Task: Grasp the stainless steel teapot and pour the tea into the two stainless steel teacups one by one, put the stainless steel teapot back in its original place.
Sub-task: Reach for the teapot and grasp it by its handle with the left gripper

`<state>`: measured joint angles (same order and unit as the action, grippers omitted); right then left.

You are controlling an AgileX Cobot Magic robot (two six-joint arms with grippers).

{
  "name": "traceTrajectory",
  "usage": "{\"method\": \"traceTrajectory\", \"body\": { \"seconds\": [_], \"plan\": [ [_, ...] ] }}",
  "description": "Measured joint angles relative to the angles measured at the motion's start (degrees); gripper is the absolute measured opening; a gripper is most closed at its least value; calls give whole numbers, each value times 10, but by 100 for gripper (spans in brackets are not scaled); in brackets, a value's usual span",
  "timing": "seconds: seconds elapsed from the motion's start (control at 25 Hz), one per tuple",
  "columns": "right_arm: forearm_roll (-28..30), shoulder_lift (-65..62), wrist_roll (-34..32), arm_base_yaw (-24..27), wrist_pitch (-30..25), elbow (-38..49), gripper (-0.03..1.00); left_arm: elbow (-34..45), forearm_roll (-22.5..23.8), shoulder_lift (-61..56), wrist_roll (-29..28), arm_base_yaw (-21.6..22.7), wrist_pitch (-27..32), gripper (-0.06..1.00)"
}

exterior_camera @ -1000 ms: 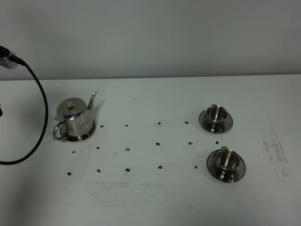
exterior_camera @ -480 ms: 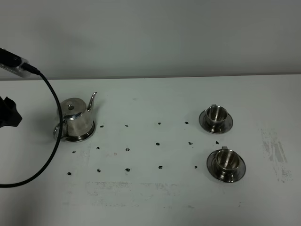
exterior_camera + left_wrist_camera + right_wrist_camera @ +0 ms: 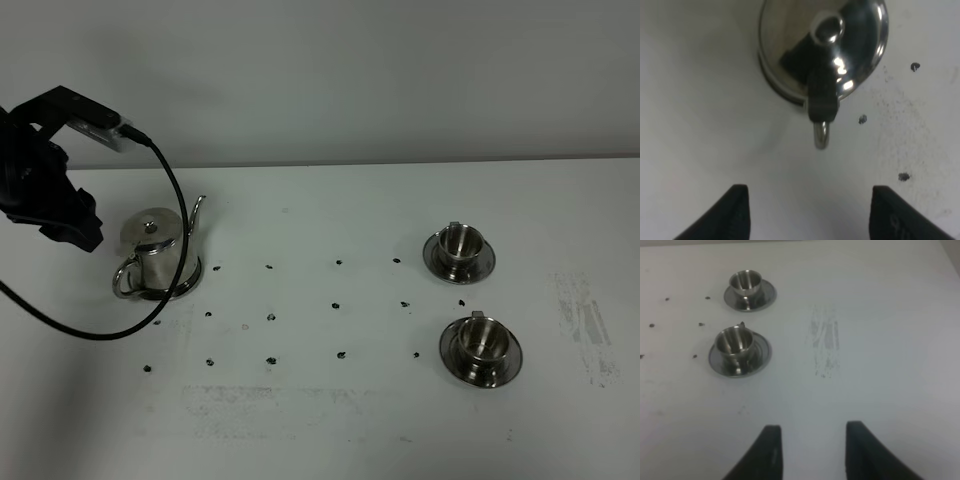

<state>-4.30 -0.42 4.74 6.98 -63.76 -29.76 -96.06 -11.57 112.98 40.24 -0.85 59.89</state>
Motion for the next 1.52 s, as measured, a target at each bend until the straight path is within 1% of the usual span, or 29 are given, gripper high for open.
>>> {"method": "traceTrajectory", "body": {
  "seconds": [0.08, 0.2, 0.4, 0.6, 0.8, 1.24, 1.52],
  "plan": [
    [0, 0, 0, 0, 0, 0, 29, -29, 0, 25, 4, -8, 13, 53],
    [0, 0, 0, 0, 0, 0, 29, -49, 0, 52, 3, -20, 15, 53],
    [0, 0, 0, 0, 0, 0, 29, -51, 3, 74, -34, -38, 14, 53],
    [0, 0, 0, 0, 0, 0, 29, -54, 33, 74, -70, -44, 25, 53],
    [0, 0, 0, 0, 0, 0, 29, -54, 54, 74, -73, -44, 36, 53],
    [0, 0, 0, 0, 0, 0, 29, -54, 57, 96, -98, -44, 9, 53],
    [0, 0, 0, 0, 0, 0, 29, -54, 56, 106, -100, -44, -6, 53]
  ]
}}
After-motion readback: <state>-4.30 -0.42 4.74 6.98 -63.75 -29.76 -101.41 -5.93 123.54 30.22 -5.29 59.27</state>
